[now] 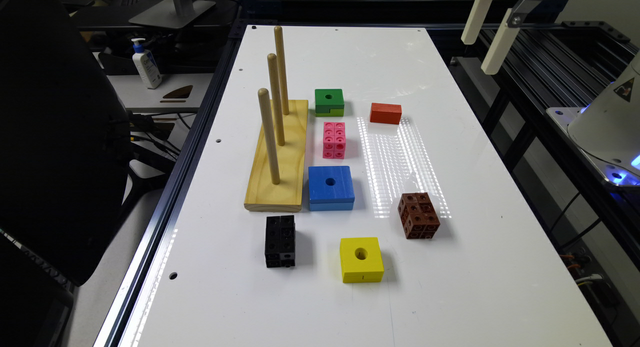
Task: Pick up pink block.
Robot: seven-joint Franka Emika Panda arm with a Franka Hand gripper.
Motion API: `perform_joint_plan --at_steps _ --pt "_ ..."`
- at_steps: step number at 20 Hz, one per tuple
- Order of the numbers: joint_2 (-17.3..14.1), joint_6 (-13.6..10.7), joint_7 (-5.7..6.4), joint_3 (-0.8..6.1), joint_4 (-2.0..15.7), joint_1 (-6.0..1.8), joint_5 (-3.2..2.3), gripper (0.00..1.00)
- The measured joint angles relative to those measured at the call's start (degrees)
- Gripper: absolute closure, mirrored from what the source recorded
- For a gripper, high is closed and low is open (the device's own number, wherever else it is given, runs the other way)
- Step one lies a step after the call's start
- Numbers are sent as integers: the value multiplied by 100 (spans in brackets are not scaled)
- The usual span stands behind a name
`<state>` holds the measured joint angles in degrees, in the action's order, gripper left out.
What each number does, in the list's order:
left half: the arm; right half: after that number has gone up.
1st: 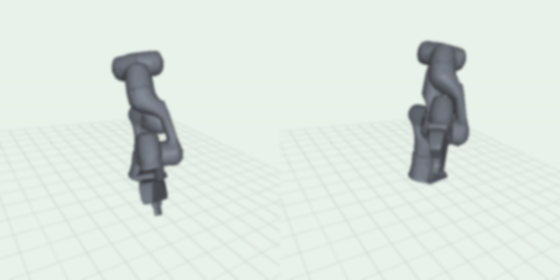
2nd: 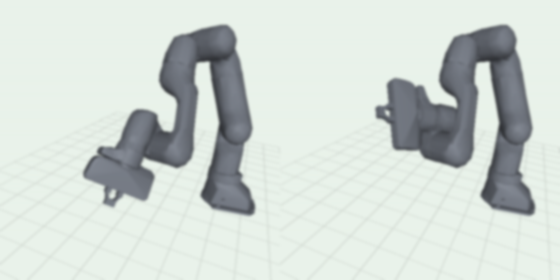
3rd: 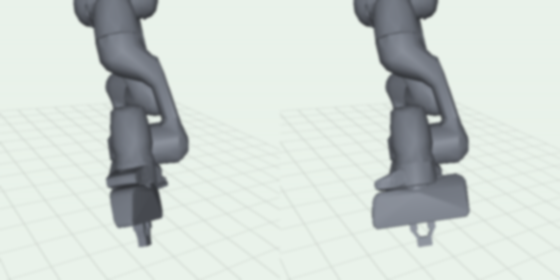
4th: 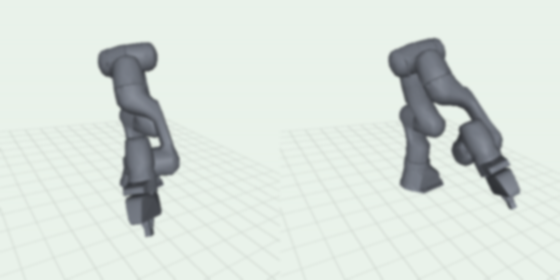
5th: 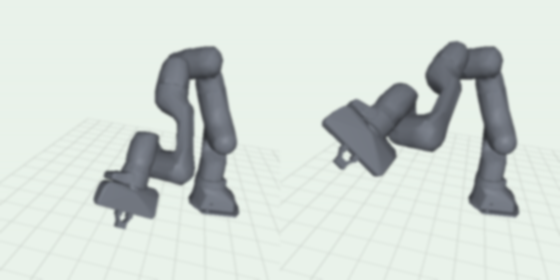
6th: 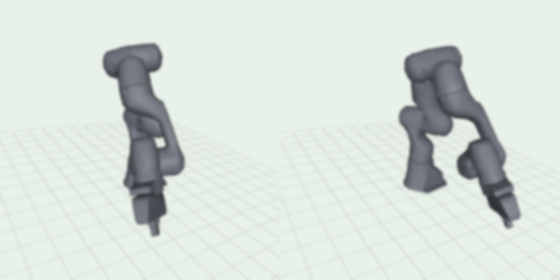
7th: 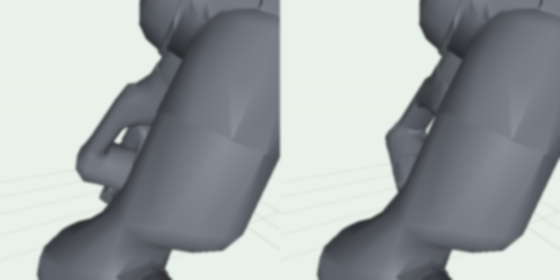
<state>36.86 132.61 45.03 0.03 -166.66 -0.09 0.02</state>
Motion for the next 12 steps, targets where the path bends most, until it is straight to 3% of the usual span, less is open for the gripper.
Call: perform_joint_plan --at_steps 5,12 --pt "-151 45 0 0 144 1 0 0" --pt "-771 295 0 3 514 7 0 0"
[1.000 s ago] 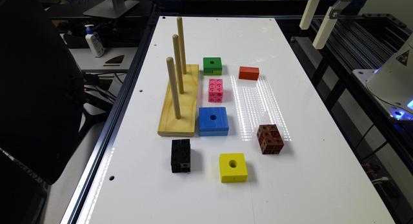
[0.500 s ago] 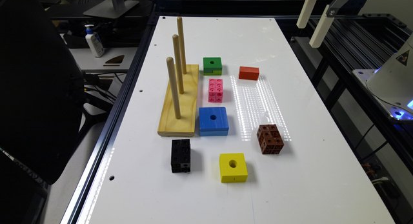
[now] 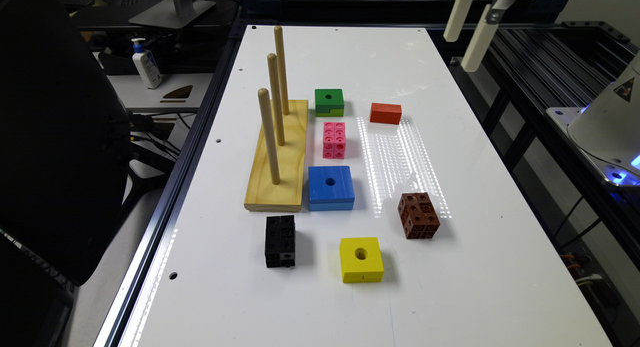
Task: Pick up pink block.
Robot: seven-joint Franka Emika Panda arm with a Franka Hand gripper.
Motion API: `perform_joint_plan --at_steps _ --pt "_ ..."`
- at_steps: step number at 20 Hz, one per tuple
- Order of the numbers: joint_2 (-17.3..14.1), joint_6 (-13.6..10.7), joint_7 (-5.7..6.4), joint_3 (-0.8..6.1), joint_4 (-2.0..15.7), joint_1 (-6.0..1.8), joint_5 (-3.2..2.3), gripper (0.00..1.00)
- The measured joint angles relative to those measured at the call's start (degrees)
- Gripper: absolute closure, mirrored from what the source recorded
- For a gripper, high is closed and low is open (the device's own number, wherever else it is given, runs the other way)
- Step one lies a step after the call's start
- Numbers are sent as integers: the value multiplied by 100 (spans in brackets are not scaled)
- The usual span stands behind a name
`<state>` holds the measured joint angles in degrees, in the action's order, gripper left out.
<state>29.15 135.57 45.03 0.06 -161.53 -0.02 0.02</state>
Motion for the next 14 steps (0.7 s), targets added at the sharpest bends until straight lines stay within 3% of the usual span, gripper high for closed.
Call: perform_joint_plan --at_steps 14 --pt "-1107 69 11 32 943 19 6 0"
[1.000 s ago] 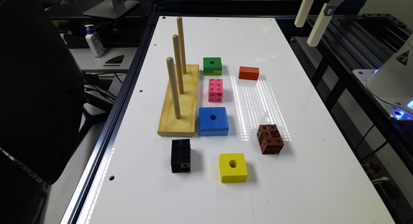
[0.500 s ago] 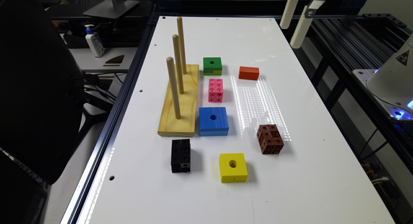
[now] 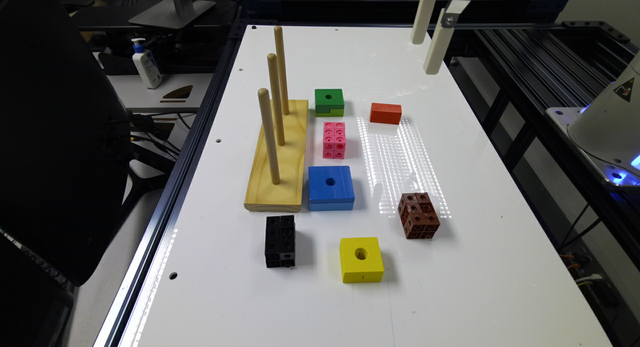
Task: Pick up pink block.
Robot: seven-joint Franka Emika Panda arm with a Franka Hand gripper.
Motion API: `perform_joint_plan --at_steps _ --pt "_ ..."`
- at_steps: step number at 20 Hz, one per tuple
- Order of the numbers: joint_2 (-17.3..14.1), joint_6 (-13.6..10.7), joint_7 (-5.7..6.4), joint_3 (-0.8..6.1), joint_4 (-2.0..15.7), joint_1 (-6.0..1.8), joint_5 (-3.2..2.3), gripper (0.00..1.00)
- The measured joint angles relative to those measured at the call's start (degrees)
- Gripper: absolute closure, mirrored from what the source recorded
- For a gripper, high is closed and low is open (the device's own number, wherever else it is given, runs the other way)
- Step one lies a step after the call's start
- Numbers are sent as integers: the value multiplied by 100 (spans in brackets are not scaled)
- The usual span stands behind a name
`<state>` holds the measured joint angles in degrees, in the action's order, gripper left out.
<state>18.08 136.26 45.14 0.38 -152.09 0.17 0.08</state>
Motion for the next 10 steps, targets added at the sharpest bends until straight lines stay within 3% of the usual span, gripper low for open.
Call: perform_joint_plan --at_steps 10 --pt "-367 0 9 33 350 1 3 0"
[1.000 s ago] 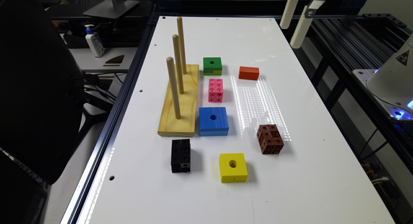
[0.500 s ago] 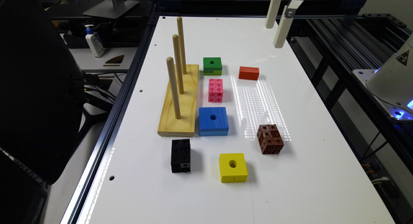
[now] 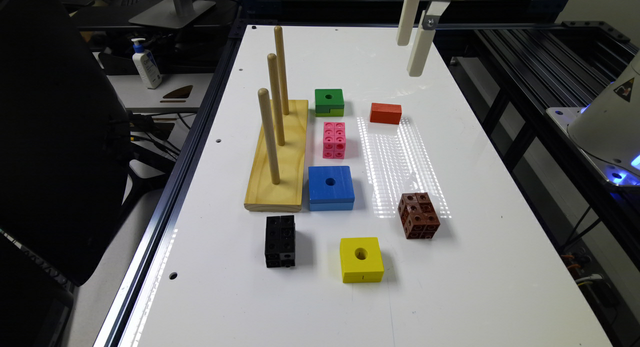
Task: Pick up pink block.
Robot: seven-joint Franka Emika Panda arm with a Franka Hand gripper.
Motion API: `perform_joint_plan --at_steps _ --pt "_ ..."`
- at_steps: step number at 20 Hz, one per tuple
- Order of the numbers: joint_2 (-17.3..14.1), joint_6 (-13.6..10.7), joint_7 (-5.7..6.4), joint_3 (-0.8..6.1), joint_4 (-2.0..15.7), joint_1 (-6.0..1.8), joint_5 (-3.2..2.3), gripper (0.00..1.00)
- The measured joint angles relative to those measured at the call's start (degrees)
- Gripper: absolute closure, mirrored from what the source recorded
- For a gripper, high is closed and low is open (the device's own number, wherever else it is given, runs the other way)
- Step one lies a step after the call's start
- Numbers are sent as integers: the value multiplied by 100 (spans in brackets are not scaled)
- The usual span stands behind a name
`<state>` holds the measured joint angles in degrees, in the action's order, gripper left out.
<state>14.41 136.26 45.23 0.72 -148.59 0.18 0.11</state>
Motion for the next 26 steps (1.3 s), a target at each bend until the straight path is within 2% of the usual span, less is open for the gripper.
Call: perform_joint_plan --at_steps 6,13,16,18,26 --pt "-234 0 0 0 273 -2 0 0" --pt "-921 0 0 0 958 -16 0 0" --pt "-1146 0 0 0 1157 -17 0 0" --pt "-1211 0 0 0 1213 -17 0 0" --pt "-1213 0 0 0 1221 -17 0 0"
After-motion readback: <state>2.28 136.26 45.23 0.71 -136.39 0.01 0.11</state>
